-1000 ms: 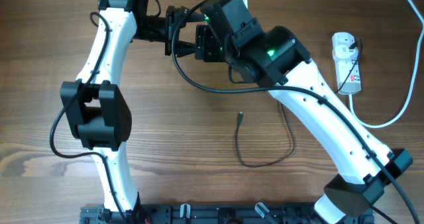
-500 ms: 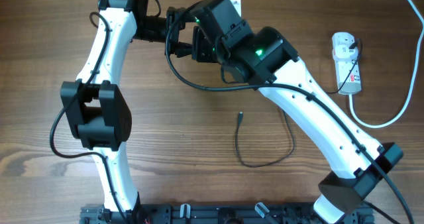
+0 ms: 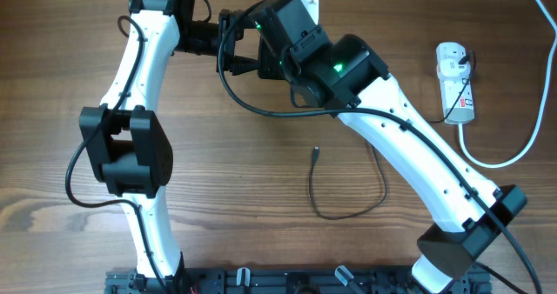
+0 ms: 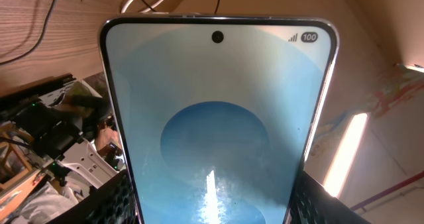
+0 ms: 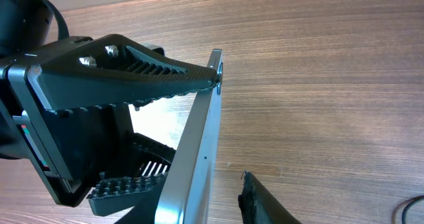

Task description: Plug charger to phone and switch on socket

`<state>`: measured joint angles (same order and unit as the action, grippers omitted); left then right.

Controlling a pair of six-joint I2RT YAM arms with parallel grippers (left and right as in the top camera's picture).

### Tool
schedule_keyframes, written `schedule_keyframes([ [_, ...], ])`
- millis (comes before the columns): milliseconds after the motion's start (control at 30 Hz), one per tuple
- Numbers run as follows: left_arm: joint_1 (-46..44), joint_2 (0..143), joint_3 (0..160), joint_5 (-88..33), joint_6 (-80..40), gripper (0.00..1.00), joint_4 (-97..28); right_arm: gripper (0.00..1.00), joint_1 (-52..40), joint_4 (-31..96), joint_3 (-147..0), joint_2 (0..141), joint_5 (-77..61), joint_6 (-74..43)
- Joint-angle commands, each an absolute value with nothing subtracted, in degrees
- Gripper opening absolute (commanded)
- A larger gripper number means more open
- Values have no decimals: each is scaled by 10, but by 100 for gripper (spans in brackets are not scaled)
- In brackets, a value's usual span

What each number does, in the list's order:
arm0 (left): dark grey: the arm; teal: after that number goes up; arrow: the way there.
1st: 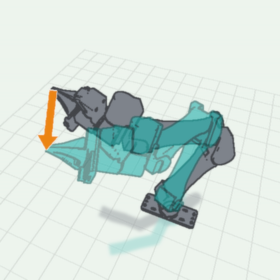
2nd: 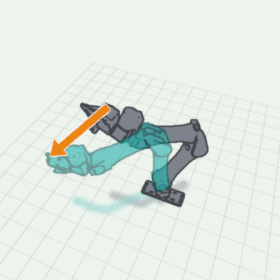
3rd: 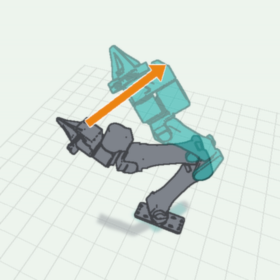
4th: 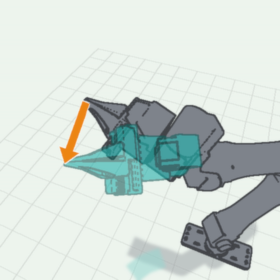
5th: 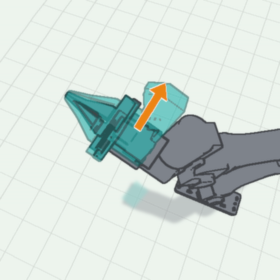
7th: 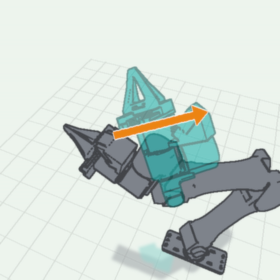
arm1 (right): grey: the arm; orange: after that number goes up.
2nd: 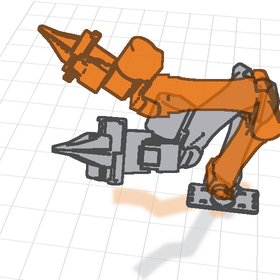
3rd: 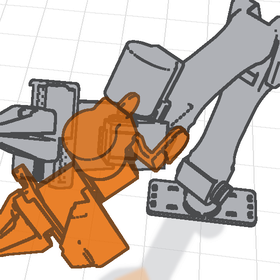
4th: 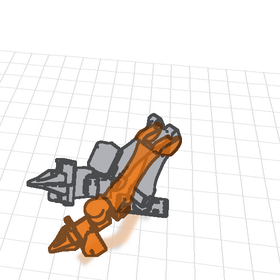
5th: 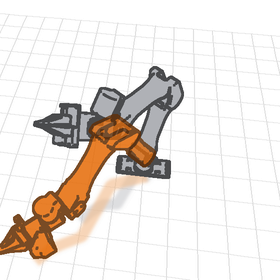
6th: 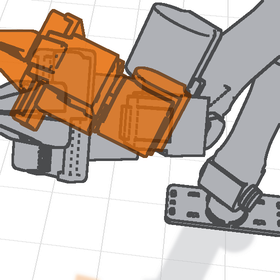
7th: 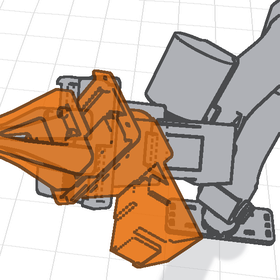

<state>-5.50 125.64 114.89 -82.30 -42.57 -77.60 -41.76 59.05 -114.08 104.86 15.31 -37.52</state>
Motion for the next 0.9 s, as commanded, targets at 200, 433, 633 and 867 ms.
schedule_keyframes([
  [200,-50,1237,1152,-839,-429,57,-776,29,-420,583,-1150,1059,150,-377],
  [433,-50,1237,1152,-839,-430,57,-776,23,-420,583,-1150,1060,149,-377],
  [633,-50,1237,1152,-839,-440,57,-776,18,-420,581,-1150,1060,146,-377],
  [867,-50,1237,1152,-839,-440,58,-776,8,-420,581,-1150,1060,145,-377],
])
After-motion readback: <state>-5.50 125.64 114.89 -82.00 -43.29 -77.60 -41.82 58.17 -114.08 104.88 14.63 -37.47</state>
